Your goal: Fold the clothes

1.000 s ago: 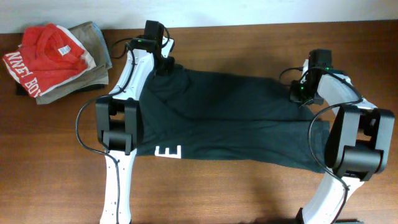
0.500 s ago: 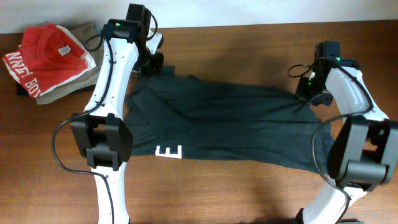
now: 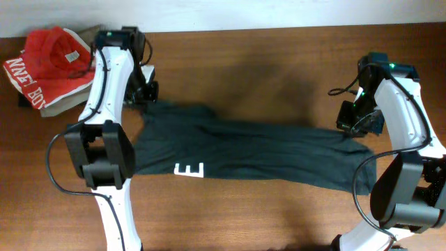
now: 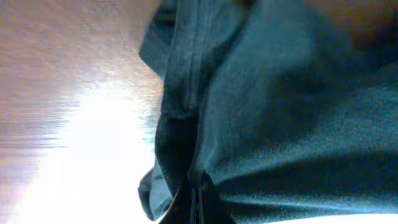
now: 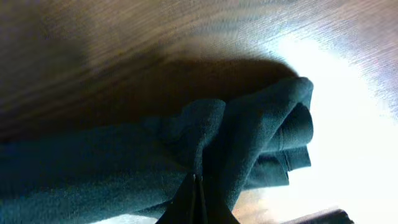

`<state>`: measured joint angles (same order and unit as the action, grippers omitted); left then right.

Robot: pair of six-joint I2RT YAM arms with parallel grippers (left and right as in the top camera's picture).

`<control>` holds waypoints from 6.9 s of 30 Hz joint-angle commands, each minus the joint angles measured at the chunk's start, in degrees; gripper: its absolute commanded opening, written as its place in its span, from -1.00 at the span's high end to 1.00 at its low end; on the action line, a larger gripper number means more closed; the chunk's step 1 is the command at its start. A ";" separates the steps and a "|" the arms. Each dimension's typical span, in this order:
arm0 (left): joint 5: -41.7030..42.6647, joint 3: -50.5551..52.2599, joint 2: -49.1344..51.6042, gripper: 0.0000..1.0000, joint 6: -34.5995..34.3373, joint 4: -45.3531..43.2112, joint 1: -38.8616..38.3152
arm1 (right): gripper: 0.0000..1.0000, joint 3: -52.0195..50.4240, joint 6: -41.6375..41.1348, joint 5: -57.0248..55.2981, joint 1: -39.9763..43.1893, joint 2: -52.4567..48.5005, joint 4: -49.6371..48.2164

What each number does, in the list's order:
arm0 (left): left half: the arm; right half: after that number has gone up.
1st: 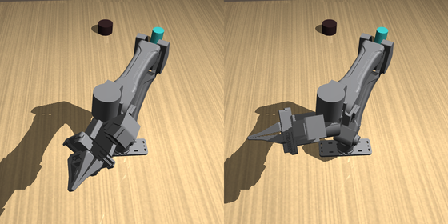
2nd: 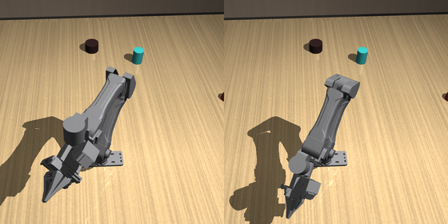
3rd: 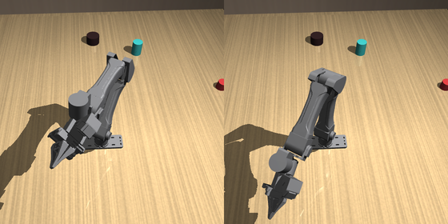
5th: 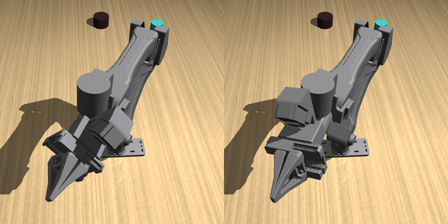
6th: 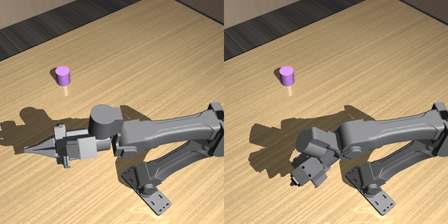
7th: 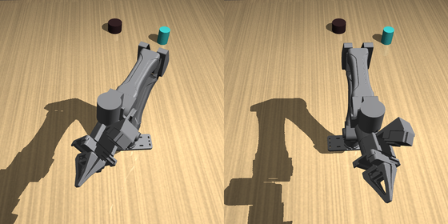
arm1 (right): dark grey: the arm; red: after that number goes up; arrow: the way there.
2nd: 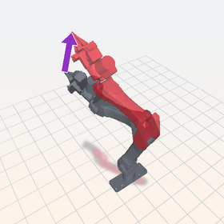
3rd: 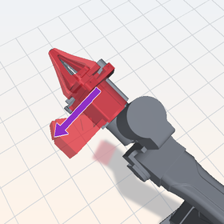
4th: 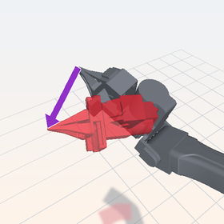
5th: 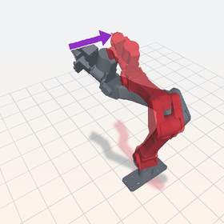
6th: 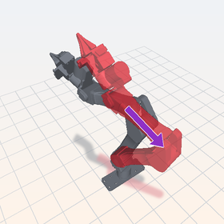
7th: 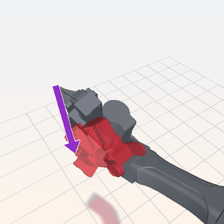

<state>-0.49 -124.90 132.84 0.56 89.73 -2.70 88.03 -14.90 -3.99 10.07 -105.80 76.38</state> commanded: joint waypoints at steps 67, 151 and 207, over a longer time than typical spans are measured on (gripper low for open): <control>16.61 10.62 -0.72 0.99 10.62 -7.02 -7.85 | -0.97 -5.53 -0.39 4.85 1.16 1.18 -6.29; -4.96 34.16 -7.19 0.85 -8.66 -12.61 1.11 | 0.92 -15.72 -9.66 -11.06 -6.84 -0.66 -6.91; 8.85 18.25 -11.56 0.90 -4.00 -6.14 -1.60 | 0.92 -5.99 12.79 23.63 2.23 -0.55 -2.56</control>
<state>-3.81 -109.40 122.37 -9.98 85.32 -2.26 84.82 -10.94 6.92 14.02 -106.24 74.98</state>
